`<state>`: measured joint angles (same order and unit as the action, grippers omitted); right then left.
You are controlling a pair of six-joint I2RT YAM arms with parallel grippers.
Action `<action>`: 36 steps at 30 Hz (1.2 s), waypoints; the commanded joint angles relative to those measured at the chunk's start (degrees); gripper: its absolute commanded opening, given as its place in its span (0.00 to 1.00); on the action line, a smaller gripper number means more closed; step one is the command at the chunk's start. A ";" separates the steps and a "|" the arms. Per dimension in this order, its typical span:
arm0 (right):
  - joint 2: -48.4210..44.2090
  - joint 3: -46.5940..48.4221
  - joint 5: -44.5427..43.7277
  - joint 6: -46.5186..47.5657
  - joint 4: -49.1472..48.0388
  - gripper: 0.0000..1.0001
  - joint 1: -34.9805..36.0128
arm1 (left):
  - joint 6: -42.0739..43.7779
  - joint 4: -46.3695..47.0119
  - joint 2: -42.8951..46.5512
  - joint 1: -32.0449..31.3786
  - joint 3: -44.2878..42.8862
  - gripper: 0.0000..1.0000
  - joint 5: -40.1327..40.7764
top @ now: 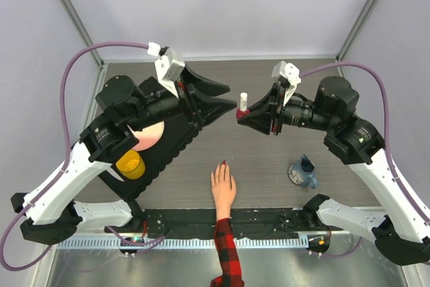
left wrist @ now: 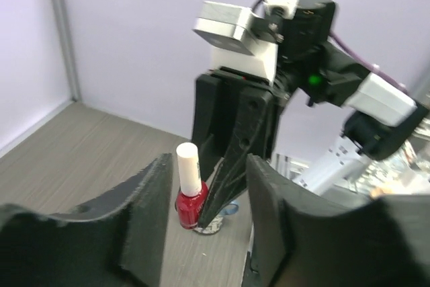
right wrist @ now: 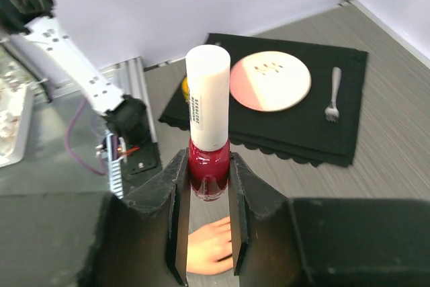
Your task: Paint the nails
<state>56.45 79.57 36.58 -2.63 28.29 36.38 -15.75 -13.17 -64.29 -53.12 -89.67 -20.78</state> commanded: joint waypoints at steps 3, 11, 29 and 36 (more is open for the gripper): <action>0.51 3.13 -8.63 2.19 1.24 0.01 -0.17 | -1.30 -0.01 -4.43 -0.93 -3.49 0.48 9.87; 0.24 3.13 -9.33 2.19 1.50 0.01 -0.17 | 0.80 -0.63 -9.53 -3.74 -5.96 0.47 11.54; -3.97 -1.52 24.22 -1.75 -4.99 0.01 -0.08 | -6.72 19.29 -5.24 -1.72 2.35 0.00 -51.54; -4.94 -2.23 24.25 -3.61 -7.11 0.01 -0.08 | -4.12 12.74 -4.35 -1.19 0.64 0.06 -45.24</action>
<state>51.96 76.90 60.66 -3.75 26.39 37.23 -18.09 0.64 -70.26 -54.00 -86.37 -58.00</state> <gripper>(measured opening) 0.287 0.147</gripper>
